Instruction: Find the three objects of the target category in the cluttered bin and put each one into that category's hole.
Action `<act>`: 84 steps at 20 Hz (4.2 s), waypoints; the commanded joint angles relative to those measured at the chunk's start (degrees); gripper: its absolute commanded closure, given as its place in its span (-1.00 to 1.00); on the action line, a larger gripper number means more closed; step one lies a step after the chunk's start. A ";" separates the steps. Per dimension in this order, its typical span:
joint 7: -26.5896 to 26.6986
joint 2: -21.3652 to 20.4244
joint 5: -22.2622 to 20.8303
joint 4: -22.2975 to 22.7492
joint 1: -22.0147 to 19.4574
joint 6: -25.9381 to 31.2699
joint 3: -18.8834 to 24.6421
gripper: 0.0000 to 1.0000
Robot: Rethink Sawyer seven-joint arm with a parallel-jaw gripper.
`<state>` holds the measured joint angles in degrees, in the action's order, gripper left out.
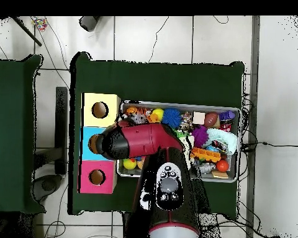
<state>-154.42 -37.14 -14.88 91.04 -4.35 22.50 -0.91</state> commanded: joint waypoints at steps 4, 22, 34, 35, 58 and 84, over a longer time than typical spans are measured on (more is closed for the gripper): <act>3.80 -6.06 2.12 6.13 -2.04 10.37 4.41 1.00; -2.23 -8.04 4.22 6.75 1.20 12.15 1.71 1.00; -4.89 -6.62 4.95 7.96 4.23 9.43 -0.20 1.00; -5.24 -6.65 5.07 8.12 4.92 9.16 -0.29 1.00; -1.64 -10.31 5.66 14.05 9.18 5.97 1.18 1.00; -1.89 -12.11 1.28 15.77 8.52 7.57 -2.55 1.00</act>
<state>-154.42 -48.68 -13.15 104.99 3.68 28.01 -4.17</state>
